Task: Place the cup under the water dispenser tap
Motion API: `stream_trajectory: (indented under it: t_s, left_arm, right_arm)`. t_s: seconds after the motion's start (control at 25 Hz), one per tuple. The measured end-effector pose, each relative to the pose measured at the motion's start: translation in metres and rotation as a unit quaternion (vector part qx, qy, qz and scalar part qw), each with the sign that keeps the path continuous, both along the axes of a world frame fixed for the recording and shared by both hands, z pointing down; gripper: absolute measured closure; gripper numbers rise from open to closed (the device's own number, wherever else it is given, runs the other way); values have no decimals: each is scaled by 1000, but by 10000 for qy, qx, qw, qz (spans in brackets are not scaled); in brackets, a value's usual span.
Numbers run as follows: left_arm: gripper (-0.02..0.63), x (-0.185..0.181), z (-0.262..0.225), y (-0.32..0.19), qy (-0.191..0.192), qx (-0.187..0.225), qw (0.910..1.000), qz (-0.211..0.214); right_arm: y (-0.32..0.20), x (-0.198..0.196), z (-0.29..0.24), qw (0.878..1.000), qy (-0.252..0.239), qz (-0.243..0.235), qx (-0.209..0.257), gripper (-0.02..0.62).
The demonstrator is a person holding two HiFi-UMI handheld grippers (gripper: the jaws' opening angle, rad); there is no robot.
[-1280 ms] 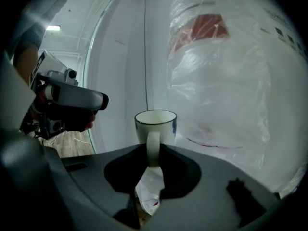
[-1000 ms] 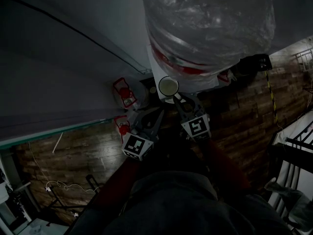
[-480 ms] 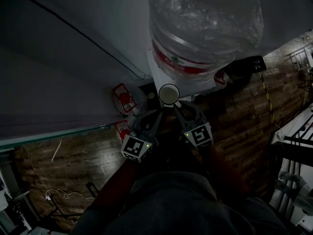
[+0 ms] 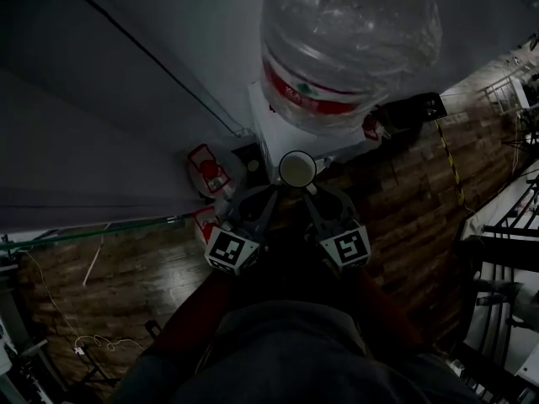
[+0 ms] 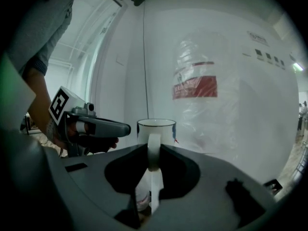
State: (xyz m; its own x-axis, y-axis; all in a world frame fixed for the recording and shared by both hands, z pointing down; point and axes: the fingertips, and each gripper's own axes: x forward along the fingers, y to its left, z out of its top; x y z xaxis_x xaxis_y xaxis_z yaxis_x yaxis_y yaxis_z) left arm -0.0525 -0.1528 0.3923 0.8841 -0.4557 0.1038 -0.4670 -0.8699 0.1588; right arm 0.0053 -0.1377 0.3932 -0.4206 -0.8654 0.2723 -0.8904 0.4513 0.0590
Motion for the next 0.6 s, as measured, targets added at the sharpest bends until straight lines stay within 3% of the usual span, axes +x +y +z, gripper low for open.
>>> stream_trajectory:
  t_s: [0.32,0.6]
  left_arm:
    - [598,11,24,12,12,-152,9998,-106]
    - [598,35,57,16,22,-419,9976,-554]
  right_arm:
    - [26,18,14,10000,14,73,8,531]
    - [48,48,63,9997,-16,-102,-232,531]
